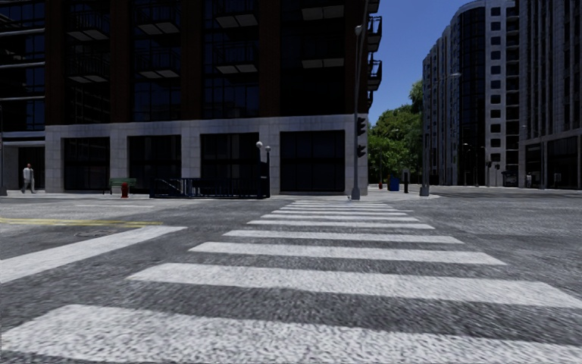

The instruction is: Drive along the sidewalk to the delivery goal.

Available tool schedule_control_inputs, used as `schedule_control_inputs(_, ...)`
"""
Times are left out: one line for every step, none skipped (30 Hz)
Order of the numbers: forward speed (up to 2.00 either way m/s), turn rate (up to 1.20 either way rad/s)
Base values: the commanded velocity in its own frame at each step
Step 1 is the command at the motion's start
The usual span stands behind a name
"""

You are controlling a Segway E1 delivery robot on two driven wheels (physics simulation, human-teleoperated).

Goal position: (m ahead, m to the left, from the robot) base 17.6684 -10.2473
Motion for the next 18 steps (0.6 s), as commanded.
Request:
schedule_control_inputs(1.94, 0.00)
schedule_control_inputs(1.94, 0.00)
schedule_control_inputs(1.94, 0.00)
schedule_control_inputs(1.97, 0.00)
schedule_control_inputs(2.00, 0.00)
schedule_control_inputs(2.00, 0.00)
schedule_control_inputs(2.00, 0.00)
schedule_control_inputs(2.00, 0.00)
schedule_control_inputs(2.00, 0.00)
schedule_control_inputs(2.00, 0.00)
schedule_control_inputs(2.00, 0.00)
schedule_control_inputs(2.00, 0.00)
schedule_control_inputs(2.00, 0.00)
schedule_control_inputs(2.00, 0.00)
schedule_control_inputs(2.00, 0.00)
schedule_control_inputs(2.00, 0.00)
schedule_control_inputs(2.00, 0.00)
schedule_control_inputs(2.00, 0.00)
